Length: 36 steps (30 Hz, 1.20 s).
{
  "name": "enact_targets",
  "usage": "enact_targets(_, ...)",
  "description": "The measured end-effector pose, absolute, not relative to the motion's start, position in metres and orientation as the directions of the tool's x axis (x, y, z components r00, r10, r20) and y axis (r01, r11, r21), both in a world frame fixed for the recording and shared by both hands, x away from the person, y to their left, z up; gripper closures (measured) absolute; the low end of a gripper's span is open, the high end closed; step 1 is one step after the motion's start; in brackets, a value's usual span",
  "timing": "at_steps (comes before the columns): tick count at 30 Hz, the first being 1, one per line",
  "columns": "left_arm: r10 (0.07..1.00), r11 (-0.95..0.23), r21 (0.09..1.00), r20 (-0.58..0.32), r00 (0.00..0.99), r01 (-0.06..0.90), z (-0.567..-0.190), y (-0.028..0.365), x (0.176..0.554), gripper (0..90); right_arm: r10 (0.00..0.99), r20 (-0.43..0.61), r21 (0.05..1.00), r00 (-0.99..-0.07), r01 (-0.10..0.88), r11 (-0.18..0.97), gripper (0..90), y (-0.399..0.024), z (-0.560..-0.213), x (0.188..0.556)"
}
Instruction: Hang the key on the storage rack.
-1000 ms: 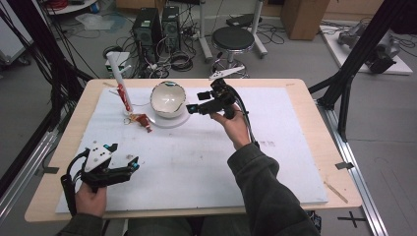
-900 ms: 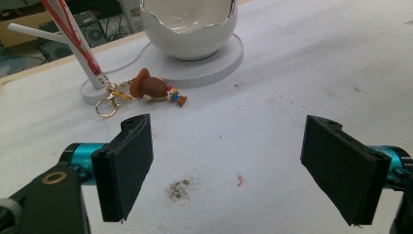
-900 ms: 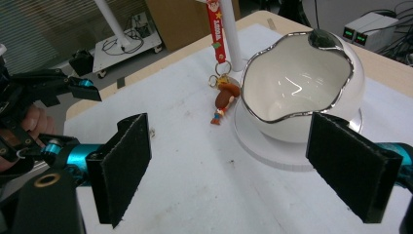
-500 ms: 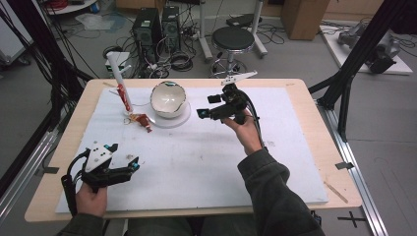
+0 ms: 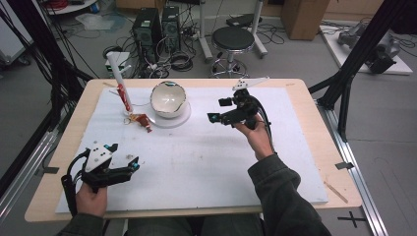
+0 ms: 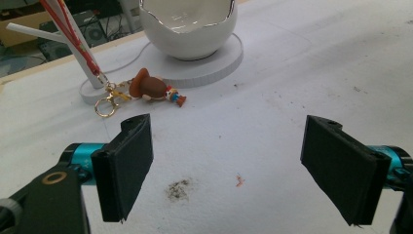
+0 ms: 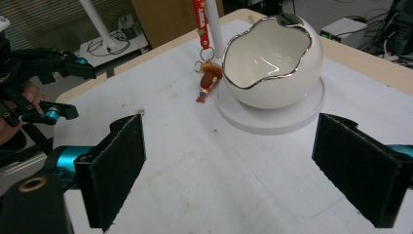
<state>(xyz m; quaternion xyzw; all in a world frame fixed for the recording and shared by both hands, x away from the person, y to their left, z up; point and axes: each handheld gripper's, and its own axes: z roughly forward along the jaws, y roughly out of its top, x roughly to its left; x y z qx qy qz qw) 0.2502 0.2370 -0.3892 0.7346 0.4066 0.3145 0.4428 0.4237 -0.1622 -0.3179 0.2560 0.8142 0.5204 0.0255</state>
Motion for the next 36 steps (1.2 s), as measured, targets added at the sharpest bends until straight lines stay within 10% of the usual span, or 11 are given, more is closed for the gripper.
enact_targets(36,0.873,-0.282,0.904,0.104,0.477,0.320,-0.389,0.235,0.251,19.9,0.501,0.182,0.865,-0.846,0.381,0.328,11.2,-0.213,-0.345,0.388)
